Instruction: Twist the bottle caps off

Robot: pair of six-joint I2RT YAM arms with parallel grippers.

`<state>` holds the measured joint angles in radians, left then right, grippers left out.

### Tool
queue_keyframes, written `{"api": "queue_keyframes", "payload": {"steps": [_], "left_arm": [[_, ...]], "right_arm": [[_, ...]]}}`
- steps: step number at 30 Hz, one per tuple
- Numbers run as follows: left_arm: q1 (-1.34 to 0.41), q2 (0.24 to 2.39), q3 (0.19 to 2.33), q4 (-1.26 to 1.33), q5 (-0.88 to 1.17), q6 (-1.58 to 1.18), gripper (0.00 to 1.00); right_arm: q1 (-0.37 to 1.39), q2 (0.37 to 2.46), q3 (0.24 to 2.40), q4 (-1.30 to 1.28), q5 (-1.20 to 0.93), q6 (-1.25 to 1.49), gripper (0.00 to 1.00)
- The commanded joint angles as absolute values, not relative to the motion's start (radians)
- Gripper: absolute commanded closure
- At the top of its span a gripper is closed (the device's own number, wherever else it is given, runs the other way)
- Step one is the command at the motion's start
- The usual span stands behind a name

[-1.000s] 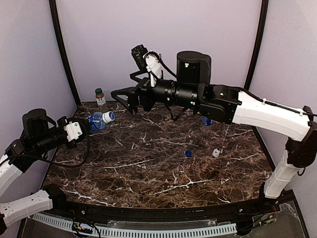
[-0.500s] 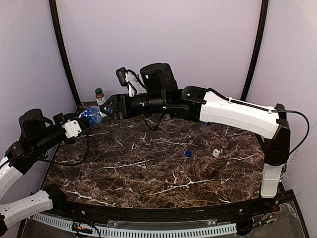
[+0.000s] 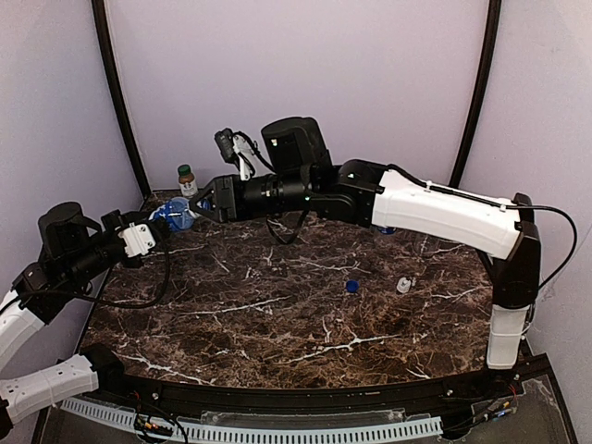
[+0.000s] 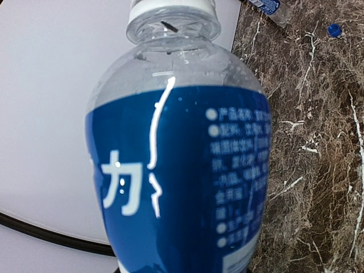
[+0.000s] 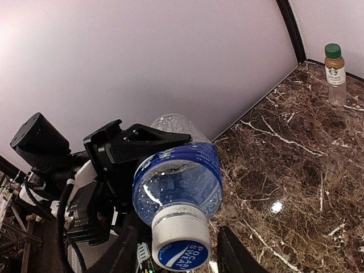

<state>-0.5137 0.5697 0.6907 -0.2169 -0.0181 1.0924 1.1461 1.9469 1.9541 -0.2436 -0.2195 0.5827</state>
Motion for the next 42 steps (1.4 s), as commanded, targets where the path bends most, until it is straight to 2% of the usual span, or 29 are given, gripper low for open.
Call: {"api": "queue_keyframes", "payload": {"steps": [1, 5, 6, 8, 10, 11, 15, 19, 24, 28, 31, 38, 42], "left_arm": [[-0.517, 0.576, 0.687, -0.183, -0.024, 1.094, 0.85], [-0.517, 0.578, 0.688, -0.18, -0.022, 1.094, 0.85], [-0.517, 0.579, 0.688, -0.179, -0.022, 1.094, 0.85], [-0.517, 0.578, 0.69, -0.179, -0.022, 1.094, 0.85], [-0.517, 0.575, 0.69, -0.181, -0.018, 1.092, 0.85], [-0.517, 0.574, 0.69, -0.187, -0.015, 1.09, 0.85], [-0.517, 0.566, 0.705, -0.252, 0.045, 1.078, 0.86], [-0.517, 0.571, 0.766, -0.464, 0.213, 1.082, 0.85], [-0.517, 0.59, 0.832, -0.727, 0.411, 1.136, 0.85], [-0.517, 0.604, 0.85, -0.876, 0.439, 1.195, 0.86], [-0.517, 0.607, 0.851, -0.941, 0.434, 1.228, 0.86], [-0.518, 0.605, 0.828, -0.99, 0.406, 1.286, 0.88], [-0.518, 0.604, 0.816, -0.995, 0.395, 1.305, 0.88]], "right_arm": [[1.142, 1.945, 1.945, -0.233, -0.231, 0.595, 0.63], [1.141, 1.958, 1.963, -0.24, -0.262, 0.597, 0.64], [1.142, 1.96, 1.966, -0.242, -0.263, 0.595, 0.67], [1.141, 1.961, 1.968, -0.245, -0.259, 0.59, 0.79], [1.141, 1.959, 1.969, -0.246, -0.258, 0.577, 0.98], [1.141, 1.956, 1.968, -0.245, -0.257, 0.565, 1.0], [1.143, 1.948, 1.976, -0.236, -0.359, 0.403, 1.0], [1.205, 1.883, 1.917, -0.271, -0.38, -0.036, 1.0], [1.336, 1.768, 1.709, -0.238, -0.128, -0.629, 1.0], [1.403, 1.755, 1.644, -0.194, 0.136, -0.98, 1.0], [1.434, 1.733, 1.526, -0.024, 0.298, -1.307, 1.0], [1.451, 1.661, 1.285, 0.417, 0.318, -1.844, 1.0], [1.465, 1.652, 1.282, 0.412, 0.317, -1.918, 1.0]]}}
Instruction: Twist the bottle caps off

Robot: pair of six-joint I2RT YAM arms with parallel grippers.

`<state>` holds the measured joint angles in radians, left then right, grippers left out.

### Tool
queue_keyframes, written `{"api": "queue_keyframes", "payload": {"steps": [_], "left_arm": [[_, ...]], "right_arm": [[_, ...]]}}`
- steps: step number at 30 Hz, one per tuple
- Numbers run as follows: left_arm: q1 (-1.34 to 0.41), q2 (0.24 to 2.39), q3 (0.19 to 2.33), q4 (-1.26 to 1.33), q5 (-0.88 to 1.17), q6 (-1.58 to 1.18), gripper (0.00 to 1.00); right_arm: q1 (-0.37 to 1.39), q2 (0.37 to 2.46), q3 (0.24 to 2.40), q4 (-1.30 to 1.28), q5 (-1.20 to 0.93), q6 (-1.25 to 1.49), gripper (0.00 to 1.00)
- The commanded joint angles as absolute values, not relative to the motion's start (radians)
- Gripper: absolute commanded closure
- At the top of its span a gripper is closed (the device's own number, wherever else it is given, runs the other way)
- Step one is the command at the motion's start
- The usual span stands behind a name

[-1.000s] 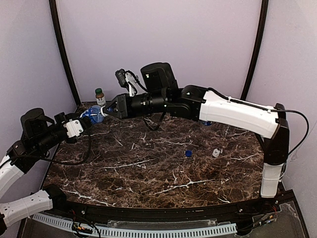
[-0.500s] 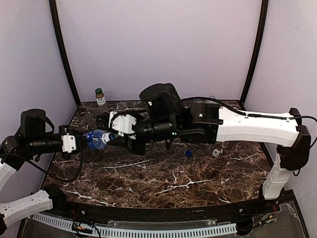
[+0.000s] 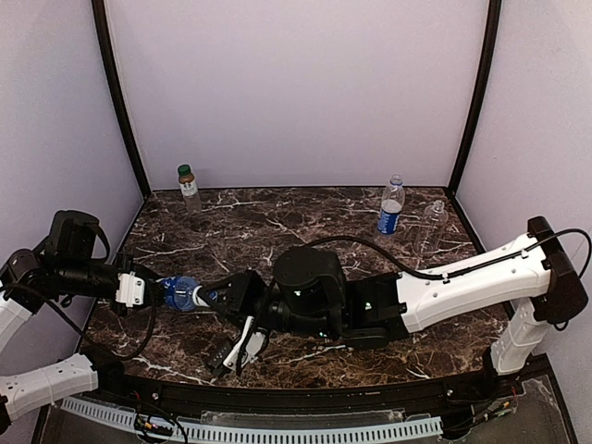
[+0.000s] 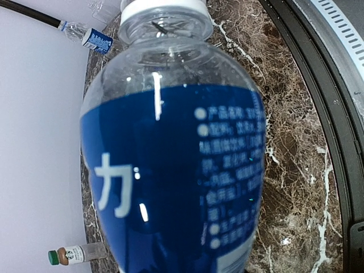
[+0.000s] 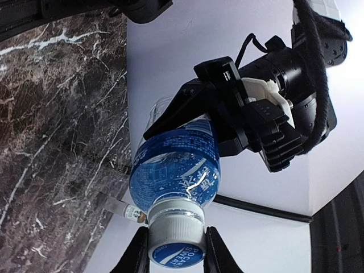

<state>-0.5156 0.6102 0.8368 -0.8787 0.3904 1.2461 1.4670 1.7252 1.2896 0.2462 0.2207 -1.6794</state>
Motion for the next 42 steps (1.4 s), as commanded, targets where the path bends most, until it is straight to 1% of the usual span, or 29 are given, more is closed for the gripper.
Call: {"api": "queue_keyframes", "payload": {"steps": [1, 4, 17, 23, 27, 30, 36, 38, 40, 42], "left_arm": [[-0.518, 0.604, 0.814, -0.995, 0.394, 1.307, 0.88], [-0.517, 0.603, 0.81, -0.989, 0.394, 1.305, 0.88], [-0.517, 0.599, 0.823, -0.952, 0.43, 1.239, 0.89], [-0.517, 0.604, 0.817, -0.975, 0.376, 1.244, 0.96], [-0.517, 0.604, 0.802, -0.976, 0.36, 1.243, 0.97], [-0.518, 0.611, 0.809, -0.97, 0.398, 1.211, 0.97], [-0.517, 0.635, 0.844, -0.961, 0.517, 1.103, 0.96], [-0.517, 0.634, 0.844, -0.959, 0.528, 1.081, 0.96], [-0.518, 0.627, 0.841, -0.934, 0.512, 1.054, 0.96], [-0.517, 0.617, 0.837, -0.897, 0.488, 1.021, 0.97]], "right_arm": [[1.468, 1.649, 1.289, 0.383, 0.317, -1.92, 1.0], [1.48, 1.648, 1.299, 0.336, 0.311, -1.913, 1.0], [1.483, 1.655, 1.292, 0.296, 0.265, -1.855, 1.0], [1.482, 1.605, 1.282, 0.228, 0.269, -1.875, 1.0], [1.482, 1.54, 1.292, 0.103, 0.162, -1.791, 1.0], [1.482, 1.557, 1.289, 0.081, 0.153, -1.778, 1.0], [1.476, 1.629, 1.321, 0.119, 0.137, -1.784, 1.0], [1.473, 1.645, 1.335, 0.14, 0.136, -1.771, 1.0], [1.468, 1.653, 1.328, 0.177, 0.145, -1.756, 0.72], [1.463, 1.654, 1.315, 0.215, 0.157, -1.727, 0.47]]}}
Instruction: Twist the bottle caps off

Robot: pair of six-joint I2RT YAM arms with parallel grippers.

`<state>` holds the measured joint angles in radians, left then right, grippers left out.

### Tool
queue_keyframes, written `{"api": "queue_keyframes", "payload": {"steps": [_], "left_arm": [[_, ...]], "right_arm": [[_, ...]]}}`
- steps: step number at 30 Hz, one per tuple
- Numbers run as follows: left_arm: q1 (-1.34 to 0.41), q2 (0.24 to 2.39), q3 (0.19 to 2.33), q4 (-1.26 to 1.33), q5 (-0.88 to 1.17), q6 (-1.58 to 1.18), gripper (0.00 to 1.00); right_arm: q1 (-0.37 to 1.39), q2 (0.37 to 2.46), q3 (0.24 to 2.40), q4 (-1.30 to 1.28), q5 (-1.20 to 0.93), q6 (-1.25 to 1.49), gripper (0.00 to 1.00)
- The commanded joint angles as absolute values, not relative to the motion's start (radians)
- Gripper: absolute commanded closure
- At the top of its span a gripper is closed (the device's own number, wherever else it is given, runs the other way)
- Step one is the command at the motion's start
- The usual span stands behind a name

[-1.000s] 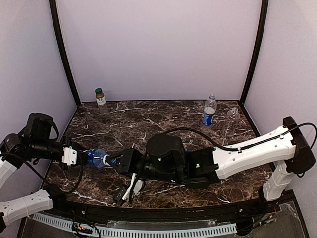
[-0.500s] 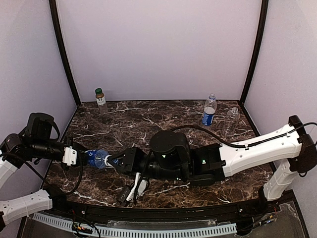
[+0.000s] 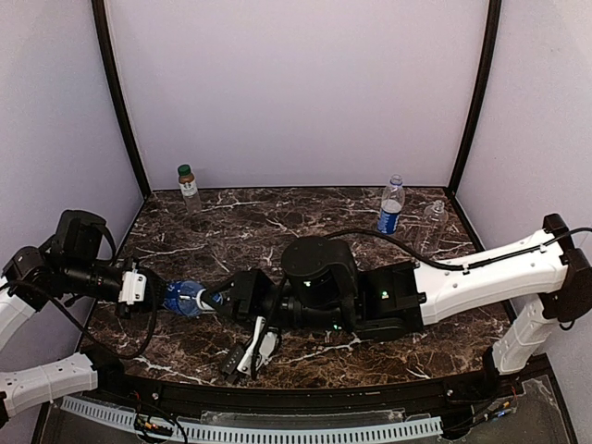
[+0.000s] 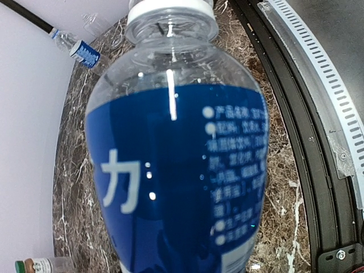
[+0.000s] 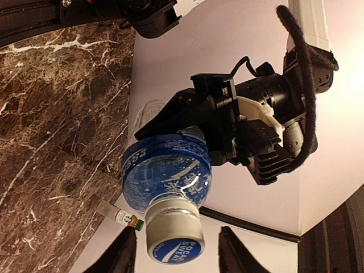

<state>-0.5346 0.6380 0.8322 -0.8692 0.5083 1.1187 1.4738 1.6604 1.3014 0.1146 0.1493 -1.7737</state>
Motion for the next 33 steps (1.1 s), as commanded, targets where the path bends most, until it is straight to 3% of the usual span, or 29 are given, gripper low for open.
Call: {"api": "queue_keyframes", "payload": {"steps": [1, 2, 4, 9, 17, 21, 26, 33], "left_arm": [[-0.517, 0.612, 0.836, -0.883, 0.475, 1.011, 0.98], [-0.518, 0.61, 0.836, -0.858, 0.47, 0.99, 0.98], [-0.517, 0.603, 0.836, -0.824, 0.463, 0.964, 0.98], [-0.517, 0.593, 0.821, -0.756, 0.423, 0.941, 0.98], [-0.517, 0.506, 0.699, -0.373, 0.191, 0.986, 0.93], [-0.519, 0.494, 0.648, -0.229, 0.06, 1.052, 0.93], [-0.522, 0.519, 0.623, -0.135, -0.037, 1.117, 0.92], [-0.523, 0.529, 0.613, -0.118, -0.051, 1.149, 0.92]], "right_arm": [[1.46, 1.65, 1.305, 0.24, 0.161, -1.703, 0.34], [1.457, 1.646, 1.293, 0.273, 0.164, -1.675, 0.09], [1.454, 1.634, 1.278, 0.315, 0.183, -1.617, 0.01], [1.452, 1.604, 1.283, 0.323, 0.201, -1.374, 0.01], [1.253, 1.618, 1.542, 0.116, -0.079, -0.12, 0.02], [1.192, 1.715, 1.696, -0.008, -0.129, 0.28, 0.01], [1.157, 1.839, 1.835, -0.156, -0.184, 0.57, 0.09], [1.149, 1.868, 1.869, -0.213, -0.179, 0.591, 0.27]]}}
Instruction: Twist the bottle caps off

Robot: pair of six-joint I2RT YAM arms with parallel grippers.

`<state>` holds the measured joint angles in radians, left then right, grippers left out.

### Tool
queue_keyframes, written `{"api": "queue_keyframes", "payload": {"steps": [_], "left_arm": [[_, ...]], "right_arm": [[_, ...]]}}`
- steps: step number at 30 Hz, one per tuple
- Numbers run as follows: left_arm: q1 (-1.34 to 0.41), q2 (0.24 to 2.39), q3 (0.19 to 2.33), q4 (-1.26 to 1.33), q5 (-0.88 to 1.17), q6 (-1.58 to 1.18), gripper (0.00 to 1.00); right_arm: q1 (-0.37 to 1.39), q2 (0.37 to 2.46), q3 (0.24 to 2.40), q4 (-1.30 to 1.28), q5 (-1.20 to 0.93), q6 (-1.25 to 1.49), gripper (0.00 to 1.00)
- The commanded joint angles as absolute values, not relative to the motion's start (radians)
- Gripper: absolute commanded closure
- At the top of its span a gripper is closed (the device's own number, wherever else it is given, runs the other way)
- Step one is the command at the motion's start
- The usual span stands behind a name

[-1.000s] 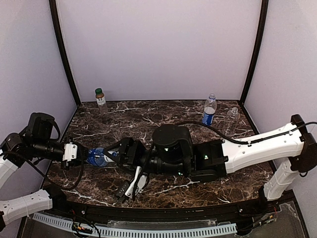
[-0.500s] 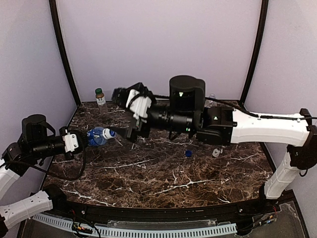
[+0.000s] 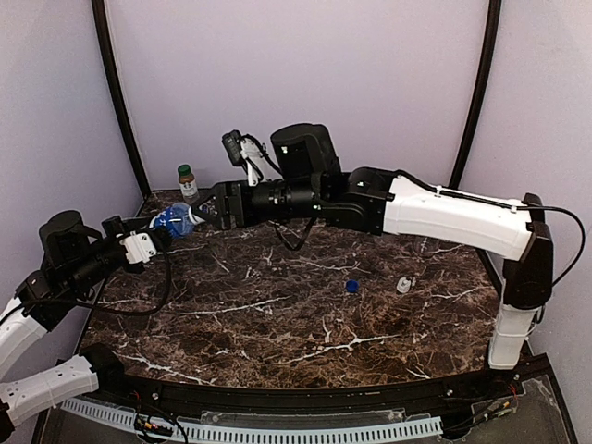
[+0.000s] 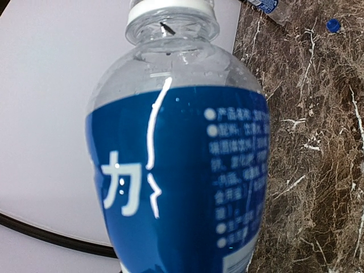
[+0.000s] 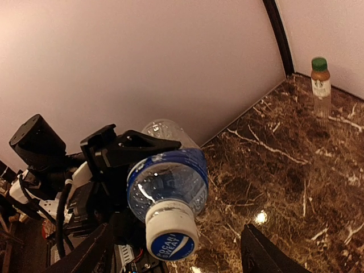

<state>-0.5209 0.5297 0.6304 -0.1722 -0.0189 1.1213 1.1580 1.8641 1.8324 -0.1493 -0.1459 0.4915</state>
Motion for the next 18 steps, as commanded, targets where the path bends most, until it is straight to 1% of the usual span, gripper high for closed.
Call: {"api": "queue_keyframes", "payload": {"steps": [1, 8, 13, 15, 18], "left_arm": [[-0.524, 0.53, 0.61, -0.118, -0.048, 1.151, 0.92], [-0.526, 0.537, 0.615, -0.124, -0.025, 1.145, 0.92], [-0.526, 0.541, 0.619, -0.126, -0.027, 1.15, 0.92], [-0.526, 0.541, 0.623, -0.127, -0.029, 1.15, 0.91], [-0.526, 0.543, 0.623, -0.13, -0.031, 1.15, 0.91]], "right_arm": [[1.149, 1.875, 1.878, -0.221, -0.186, 0.589, 0.29], [1.146, 1.922, 1.918, -0.235, -0.234, 0.585, 0.36], [1.14, 1.957, 1.952, -0.24, -0.261, 0.593, 0.45], [1.138, 1.959, 1.949, -0.239, -0.266, 0.596, 0.53], [1.137, 1.957, 1.944, -0.241, -0.275, 0.598, 0.56]]}}
